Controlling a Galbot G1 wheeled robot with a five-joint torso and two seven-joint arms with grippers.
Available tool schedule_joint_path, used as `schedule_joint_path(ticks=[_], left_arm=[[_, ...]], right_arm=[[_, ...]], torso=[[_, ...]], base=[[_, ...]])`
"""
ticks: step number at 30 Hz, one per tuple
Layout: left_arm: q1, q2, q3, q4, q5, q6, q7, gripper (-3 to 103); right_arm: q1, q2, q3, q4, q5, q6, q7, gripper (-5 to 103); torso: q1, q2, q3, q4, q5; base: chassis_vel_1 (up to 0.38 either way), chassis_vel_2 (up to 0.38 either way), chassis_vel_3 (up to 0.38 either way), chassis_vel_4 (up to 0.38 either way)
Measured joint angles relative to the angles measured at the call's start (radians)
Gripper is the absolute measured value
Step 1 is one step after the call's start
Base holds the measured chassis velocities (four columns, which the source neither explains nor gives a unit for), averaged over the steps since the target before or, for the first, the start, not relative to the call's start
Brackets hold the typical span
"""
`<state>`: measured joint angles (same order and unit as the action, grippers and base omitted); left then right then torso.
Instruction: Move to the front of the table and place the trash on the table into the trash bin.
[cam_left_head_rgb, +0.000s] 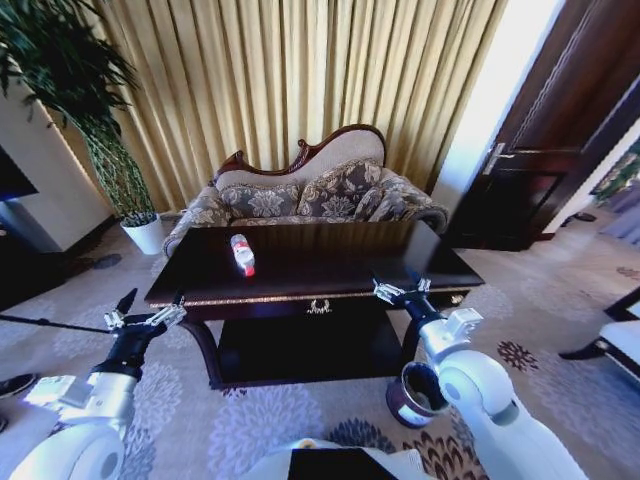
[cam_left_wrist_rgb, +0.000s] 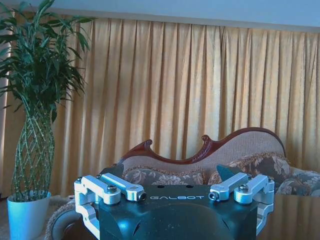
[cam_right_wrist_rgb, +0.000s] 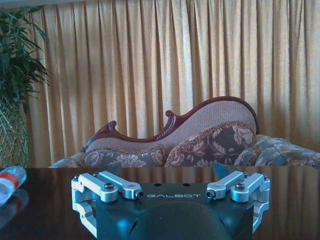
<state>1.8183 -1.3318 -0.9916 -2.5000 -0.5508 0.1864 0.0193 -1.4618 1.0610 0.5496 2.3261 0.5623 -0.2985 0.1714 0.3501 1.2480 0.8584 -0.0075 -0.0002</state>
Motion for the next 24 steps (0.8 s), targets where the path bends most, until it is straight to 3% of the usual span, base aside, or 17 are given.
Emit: schedule_joint_path(ticks=[5, 9, 12, 13, 16, 24], left_arm=[[0.000, 0.003, -0.004, 0.000, -0.002, 0.000, -0.005, 100], [-0.022, 0.029, 0.001, 0.000, -0.024, 0.002, -0.049, 100], [-0.085, 0.093, 0.039, 0.000, -0.069, 0.021, -0.203, 100], [-0.085, 0.093, 0.039, 0.000, -0.069, 0.021, -0.203, 100], [-0.160, 0.163, 0.073, 0.037, -0.125, 0.056, -0.347, 100], [-0.315, 0.252, 0.159, 0.220, -0.129, 0.070, -0.442, 100]], right_arm=[[-0.007, 0.000, 0.000, 0.010, -0.004, 0.002, 0.000, 100], [-0.015, 0.005, -0.001, 0.011, -0.005, 0.002, 0.000, 100], [-0.028, 0.010, 0.000, 0.010, -0.006, 0.006, 0.000, 100], [-0.028, 0.010, 0.000, 0.010, -0.006, 0.006, 0.000, 100], [-0.039, 0.015, 0.001, 0.008, -0.009, 0.008, 0.001, 100], [-0.060, 0.013, 0.005, 0.029, -0.021, 0.010, 0.007, 100]], torso=[[0.000, 0.000, 0.000, 0.0000, 0.0000], [0.000, 0.000, 0.000, 0.0001, 0.0000], [-0.001, 0.001, -0.001, -0.0001, -0.0001], [-0.001, 0.001, -0.001, -0.0001, -0.0001], [-0.001, 0.001, -0.001, -0.0001, 0.0001], [0.000, 0.000, 0.000, 0.0003, -0.0004]], base=[[-0.108, 0.140, 0.130, -0.143], [0.000, 0.000, 0.000, 0.000], [0.004, -0.010, -0.005, 0.018], [0.011, -0.029, -0.014, 0.055], [0.004, -0.010, -0.008, 0.018], [0.000, 0.000, 0.000, 0.000]])
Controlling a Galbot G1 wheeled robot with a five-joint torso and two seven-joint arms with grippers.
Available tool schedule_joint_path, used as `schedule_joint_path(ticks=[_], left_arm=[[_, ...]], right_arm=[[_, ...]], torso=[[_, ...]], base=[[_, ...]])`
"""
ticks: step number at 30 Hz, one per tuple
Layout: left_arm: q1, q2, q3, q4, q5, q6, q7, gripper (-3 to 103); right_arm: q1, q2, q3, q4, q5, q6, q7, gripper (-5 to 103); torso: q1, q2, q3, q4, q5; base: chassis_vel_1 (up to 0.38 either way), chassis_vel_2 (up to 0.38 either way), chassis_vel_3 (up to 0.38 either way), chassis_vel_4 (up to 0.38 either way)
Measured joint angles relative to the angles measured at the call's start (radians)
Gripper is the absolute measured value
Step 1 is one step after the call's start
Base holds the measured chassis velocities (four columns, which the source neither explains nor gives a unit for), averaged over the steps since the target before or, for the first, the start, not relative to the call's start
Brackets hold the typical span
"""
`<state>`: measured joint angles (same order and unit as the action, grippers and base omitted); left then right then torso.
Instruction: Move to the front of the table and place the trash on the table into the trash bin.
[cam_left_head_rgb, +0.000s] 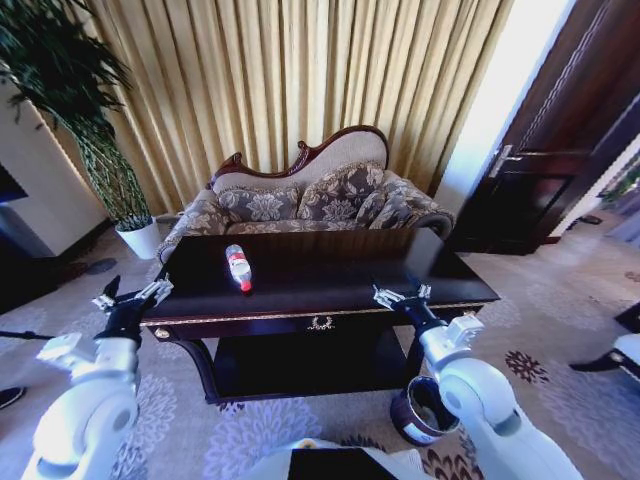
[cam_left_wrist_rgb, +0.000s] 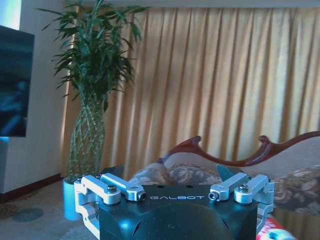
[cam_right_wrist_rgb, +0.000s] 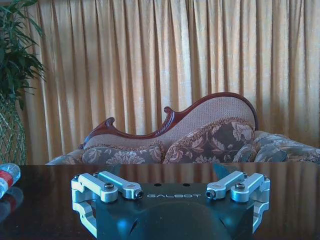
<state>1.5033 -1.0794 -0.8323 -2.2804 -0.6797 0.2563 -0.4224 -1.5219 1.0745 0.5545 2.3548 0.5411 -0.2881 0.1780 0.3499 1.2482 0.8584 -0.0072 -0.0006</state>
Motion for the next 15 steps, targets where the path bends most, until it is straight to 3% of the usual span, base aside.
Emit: schedule_joint_path(ticks=[4, 7, 10, 11, 13, 15], left_arm=[[-0.122, 0.043, 0.094, 0.081, 0.000, 0.025, -0.011, 100], [-0.183, 0.065, 0.144, 0.095, -0.009, 0.074, -0.009, 100], [-0.235, 0.106, 0.172, 0.050, -0.047, 0.190, -0.014, 100], [-0.235, 0.106, 0.172, 0.050, -0.047, 0.190, -0.014, 100], [-0.269, 0.141, 0.189, 0.018, -0.093, 0.277, -0.067, 100], [-0.280, 0.151, 0.197, 0.014, -0.107, 0.291, -0.083, 100]], right_arm=[[-0.015, -0.006, 0.001, 0.020, -0.002, 0.000, 0.003, 100], [-0.015, -0.006, 0.001, 0.023, -0.003, -0.002, 0.004, 100], [-0.009, -0.004, -0.007, 0.013, -0.006, -0.004, 0.005, 100], [-0.009, -0.004, -0.007, 0.013, -0.006, -0.004, 0.005, 100], [-0.006, 0.005, -0.015, -0.004, -0.016, -0.004, 0.005, 100], [-0.006, 0.010, -0.016, -0.011, -0.019, -0.004, 0.005, 100]], torso=[[0.000, 0.000, 0.000, -0.0005, 0.0003], [0.000, 0.000, 0.000, -0.0005, 0.0002], [0.000, 0.000, 0.000, -0.0003, 0.0006], [0.000, 0.000, 0.000, -0.0003, 0.0006], [0.000, 0.000, 0.000, 0.0000, 0.0006], [0.000, 0.000, 0.000, 0.0000, 0.0006]], base=[[0.000, 0.000, 0.000, 0.000], [0.000, 0.000, 0.000, 0.000], [0.000, 0.000, 0.000, 0.000], [0.000, 0.000, 0.000, 0.000], [0.000, 0.000, 0.000, 0.000], [0.000, 0.000, 0.000, 0.000]])
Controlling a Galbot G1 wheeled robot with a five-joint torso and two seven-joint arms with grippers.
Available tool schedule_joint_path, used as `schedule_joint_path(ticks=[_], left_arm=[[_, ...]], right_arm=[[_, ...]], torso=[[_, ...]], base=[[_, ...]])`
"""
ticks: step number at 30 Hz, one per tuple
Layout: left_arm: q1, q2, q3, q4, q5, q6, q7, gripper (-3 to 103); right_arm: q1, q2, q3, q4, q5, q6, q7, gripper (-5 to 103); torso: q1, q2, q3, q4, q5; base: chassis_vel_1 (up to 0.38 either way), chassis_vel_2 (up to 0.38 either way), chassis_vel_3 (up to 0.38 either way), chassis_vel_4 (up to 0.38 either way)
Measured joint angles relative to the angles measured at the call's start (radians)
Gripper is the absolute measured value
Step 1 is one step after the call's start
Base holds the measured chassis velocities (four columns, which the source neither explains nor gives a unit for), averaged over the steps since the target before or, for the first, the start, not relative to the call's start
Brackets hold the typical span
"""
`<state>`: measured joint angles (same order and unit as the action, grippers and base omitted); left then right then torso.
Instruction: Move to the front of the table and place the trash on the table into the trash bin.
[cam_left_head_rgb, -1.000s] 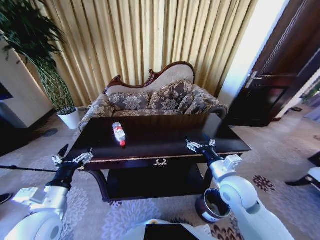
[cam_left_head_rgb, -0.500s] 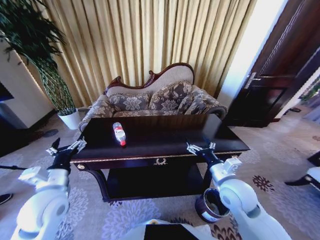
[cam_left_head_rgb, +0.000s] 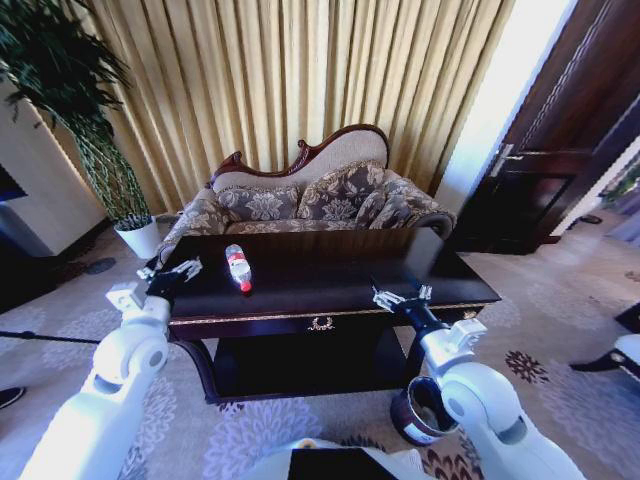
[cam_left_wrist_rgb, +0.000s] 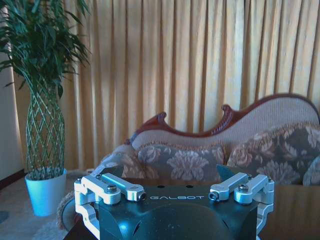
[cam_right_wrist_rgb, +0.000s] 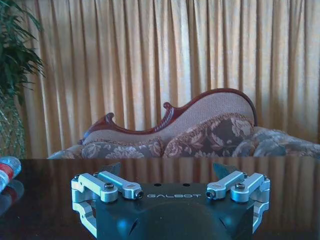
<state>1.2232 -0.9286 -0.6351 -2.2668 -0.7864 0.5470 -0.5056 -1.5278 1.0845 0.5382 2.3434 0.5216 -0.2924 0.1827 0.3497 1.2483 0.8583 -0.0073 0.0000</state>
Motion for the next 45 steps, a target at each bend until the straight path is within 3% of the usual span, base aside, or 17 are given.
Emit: schedule_joint_path(ticks=[5, 11, 15, 19, 23, 34, 45], left_arm=[[-0.089, 0.043, 0.071, 0.050, -0.024, 0.010, -0.039, 100], [-0.200, 0.039, 0.189, 0.114, -0.025, 0.001, -0.096, 100], [-0.251, 0.003, 0.284, 0.137, -0.022, 0.000, -0.145, 100], [-0.258, -0.061, 0.408, 0.166, 0.001, 0.001, -0.239, 100], [-0.254, -0.098, 0.462, 0.193, 0.026, -0.005, -0.274, 100], [-0.295, -0.179, 0.503, 0.286, 0.037, -0.020, -0.314, 100], [-0.324, -0.199, 0.493, 0.333, -0.001, -0.014, -0.336, 100]], right_arm=[[-0.002, 0.012, 0.000, -0.019, -0.003, 0.000, 0.000, 100], [0.016, -0.001, 0.011, -0.001, 0.019, -0.004, 0.017, 100], [0.021, -0.015, 0.025, 0.005, 0.034, -0.009, 0.023, 100], [0.033, -0.022, 0.028, -0.014, 0.039, -0.009, 0.024, 100], [0.047, -0.022, 0.019, -0.024, 0.039, -0.008, 0.023, 100], [0.051, -0.035, 0.019, -0.033, 0.041, -0.007, 0.021, 100], [0.062, -0.046, 0.028, -0.035, 0.052, -0.006, 0.021, 100]], torso=[[0.000, 0.000, 0.000, -0.0001, -0.0001], [0.000, 0.000, 0.000, -0.0003, -0.0002], [0.000, 0.000, 0.000, -0.0005, 0.0000], [0.000, 0.000, 0.000, -0.0003, 0.0000], [0.000, 0.000, 0.000, -0.0002, 0.0000], [0.000, 0.000, 0.000, -0.0003, -0.0001], [0.000, 0.000, 0.000, -0.0003, -0.0001]], base=[[0.000, 0.000, 0.000, 0.000], [0.000, 0.000, 0.000, 0.000], [0.000, 0.000, 0.000, 0.000], [0.000, 0.000, 0.000, 0.000], [0.000, 0.000, 0.000, 0.000], [0.000, 0.000, 0.000, 0.000], [0.000, 0.000, 0.000, 0.000]])
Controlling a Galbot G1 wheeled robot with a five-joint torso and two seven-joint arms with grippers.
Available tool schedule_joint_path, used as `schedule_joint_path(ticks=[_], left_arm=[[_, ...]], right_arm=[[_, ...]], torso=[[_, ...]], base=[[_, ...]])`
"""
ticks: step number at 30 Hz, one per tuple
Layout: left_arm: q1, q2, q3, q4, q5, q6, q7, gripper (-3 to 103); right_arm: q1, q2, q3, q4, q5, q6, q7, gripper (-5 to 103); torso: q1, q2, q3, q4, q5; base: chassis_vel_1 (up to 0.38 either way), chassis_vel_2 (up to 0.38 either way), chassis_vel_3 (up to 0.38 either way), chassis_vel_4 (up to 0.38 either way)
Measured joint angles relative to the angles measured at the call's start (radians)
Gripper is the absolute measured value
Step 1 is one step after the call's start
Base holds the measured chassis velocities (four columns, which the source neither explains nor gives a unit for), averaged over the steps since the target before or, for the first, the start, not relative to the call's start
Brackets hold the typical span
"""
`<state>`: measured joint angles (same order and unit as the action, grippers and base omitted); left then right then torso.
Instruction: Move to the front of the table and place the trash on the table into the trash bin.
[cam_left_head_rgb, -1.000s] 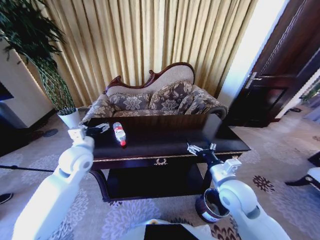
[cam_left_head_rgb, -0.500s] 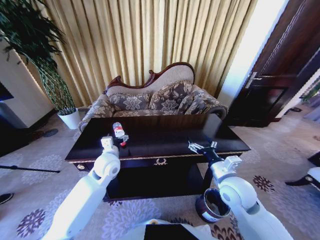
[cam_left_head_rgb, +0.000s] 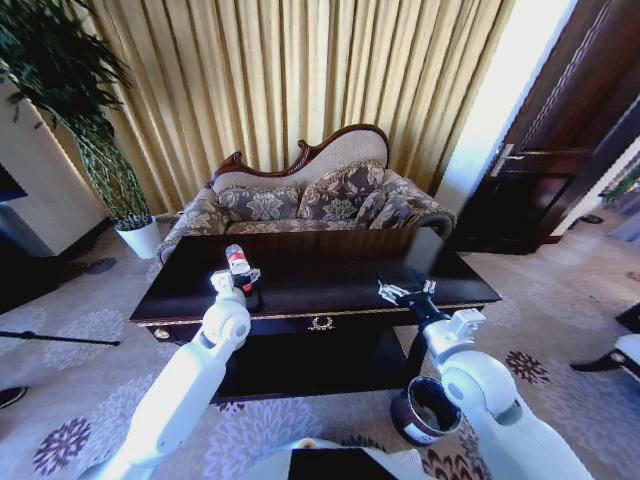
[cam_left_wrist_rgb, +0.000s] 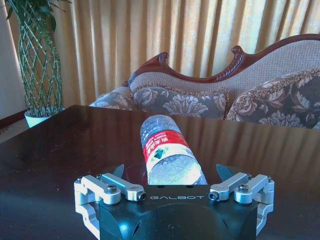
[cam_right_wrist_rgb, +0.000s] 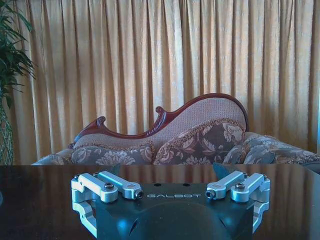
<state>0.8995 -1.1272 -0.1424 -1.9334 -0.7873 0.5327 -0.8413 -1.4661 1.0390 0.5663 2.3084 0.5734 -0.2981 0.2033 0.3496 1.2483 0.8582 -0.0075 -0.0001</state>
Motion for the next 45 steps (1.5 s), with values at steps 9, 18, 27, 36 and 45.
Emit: schedule_joint_path(ticks=[9, 18, 27, 36, 45], left_arm=[[-0.028, -0.013, 0.004, 0.049, -0.003, 0.012, -0.001, 100], [-0.052, -0.025, 0.011, 0.089, -0.008, 0.016, -0.001, 97], [-0.054, -0.037, 0.009, 0.106, -0.019, 0.013, -0.005, 66], [-0.056, -0.013, 0.006, 0.089, 0.056, -0.025, 0.046, 42], [-0.020, 0.083, -0.016, 0.028, 0.329, -0.176, 0.271, 30]], right_arm=[[0.005, 0.002, 0.002, -0.002, 0.000, 0.002, 0.000, 100], [0.004, 0.005, 0.009, 0.001, -0.001, 0.003, 0.000, 100], [0.007, 0.002, 0.015, 0.000, -0.001, 0.005, 0.001, 100], [0.007, -0.002, 0.023, 0.006, -0.001, 0.005, 0.003, 100], [0.089, -0.049, -0.004, 0.004, 0.102, 0.003, 0.004, 100]], torso=[[0.000, 0.000, 0.000, 0.0000, 0.0000], [0.000, 0.000, 0.000, 0.0000, 0.0000], [0.000, 0.000, 0.000, 0.0000, 0.0000], [0.000, 0.000, 0.000, -0.0001, -0.0002], [0.000, 0.000, 0.000, 0.0000, -0.0001]], base=[[0.000, 0.000, 0.000, 0.000], [0.000, 0.000, 0.000, 0.000], [0.000, 0.000, 0.000, 0.000], [0.000, 0.000, 0.000, 0.000], [0.000, 0.000, 0.000, 0.000]])
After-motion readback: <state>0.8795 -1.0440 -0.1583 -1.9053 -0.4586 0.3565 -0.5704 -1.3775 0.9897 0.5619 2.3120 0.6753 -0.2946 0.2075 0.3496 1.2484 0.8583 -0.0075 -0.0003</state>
